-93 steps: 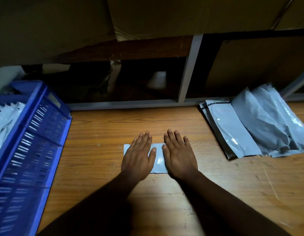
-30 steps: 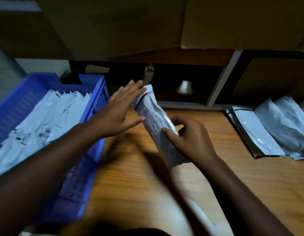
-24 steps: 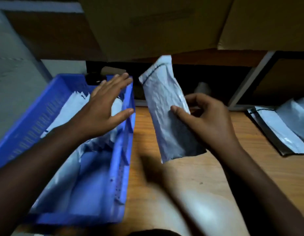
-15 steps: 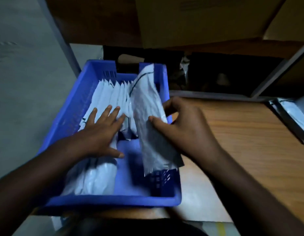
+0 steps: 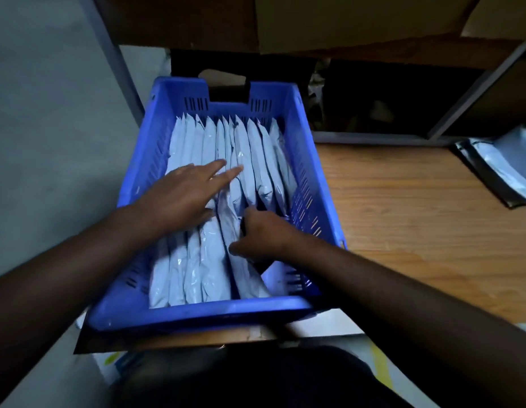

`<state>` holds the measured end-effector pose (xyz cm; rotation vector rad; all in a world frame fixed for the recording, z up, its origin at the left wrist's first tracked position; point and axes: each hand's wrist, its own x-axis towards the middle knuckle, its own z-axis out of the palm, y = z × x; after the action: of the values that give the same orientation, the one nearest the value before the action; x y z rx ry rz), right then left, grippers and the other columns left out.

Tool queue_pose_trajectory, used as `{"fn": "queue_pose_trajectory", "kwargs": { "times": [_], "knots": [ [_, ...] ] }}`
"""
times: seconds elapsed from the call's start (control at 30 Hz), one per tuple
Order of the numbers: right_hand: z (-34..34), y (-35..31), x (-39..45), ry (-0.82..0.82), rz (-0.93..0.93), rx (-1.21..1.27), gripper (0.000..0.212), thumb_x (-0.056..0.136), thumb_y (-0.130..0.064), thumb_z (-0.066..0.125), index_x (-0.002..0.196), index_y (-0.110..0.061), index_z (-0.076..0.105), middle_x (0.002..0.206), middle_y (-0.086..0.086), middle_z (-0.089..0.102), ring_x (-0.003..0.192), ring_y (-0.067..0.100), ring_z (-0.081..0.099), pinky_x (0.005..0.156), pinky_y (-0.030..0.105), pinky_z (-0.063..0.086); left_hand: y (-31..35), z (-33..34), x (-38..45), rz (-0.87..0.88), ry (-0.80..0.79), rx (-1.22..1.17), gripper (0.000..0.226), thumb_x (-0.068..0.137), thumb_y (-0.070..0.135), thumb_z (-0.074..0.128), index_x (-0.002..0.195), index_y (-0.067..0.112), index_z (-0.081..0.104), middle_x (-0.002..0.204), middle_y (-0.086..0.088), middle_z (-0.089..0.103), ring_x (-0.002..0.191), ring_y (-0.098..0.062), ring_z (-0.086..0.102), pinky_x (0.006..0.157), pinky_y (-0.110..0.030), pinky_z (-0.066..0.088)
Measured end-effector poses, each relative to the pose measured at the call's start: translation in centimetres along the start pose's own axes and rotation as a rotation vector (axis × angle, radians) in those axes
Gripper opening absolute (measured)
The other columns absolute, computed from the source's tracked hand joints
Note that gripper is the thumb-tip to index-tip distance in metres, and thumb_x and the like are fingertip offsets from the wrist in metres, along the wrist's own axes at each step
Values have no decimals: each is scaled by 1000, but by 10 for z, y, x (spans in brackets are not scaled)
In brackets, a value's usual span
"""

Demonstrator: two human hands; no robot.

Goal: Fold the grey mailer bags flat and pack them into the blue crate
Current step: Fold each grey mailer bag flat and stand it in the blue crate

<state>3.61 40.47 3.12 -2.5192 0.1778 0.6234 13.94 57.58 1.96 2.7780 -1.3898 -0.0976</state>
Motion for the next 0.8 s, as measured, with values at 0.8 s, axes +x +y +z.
{"fn": "queue_pose_trajectory", "kwargs": {
  "times": [0.8],
  "knots": [
    [-37, 37, -31, 128, -258, 37, 46, 93, -52, 69, 126, -19, 67, 106, -5, 76, 94, 10, 71, 84, 25, 52, 24, -18, 2, -94, 308, -295, 33, 97, 18, 62, 129, 25, 65, 123, 6, 69, 99, -13, 68, 85, -38, 56]
  ]
}}
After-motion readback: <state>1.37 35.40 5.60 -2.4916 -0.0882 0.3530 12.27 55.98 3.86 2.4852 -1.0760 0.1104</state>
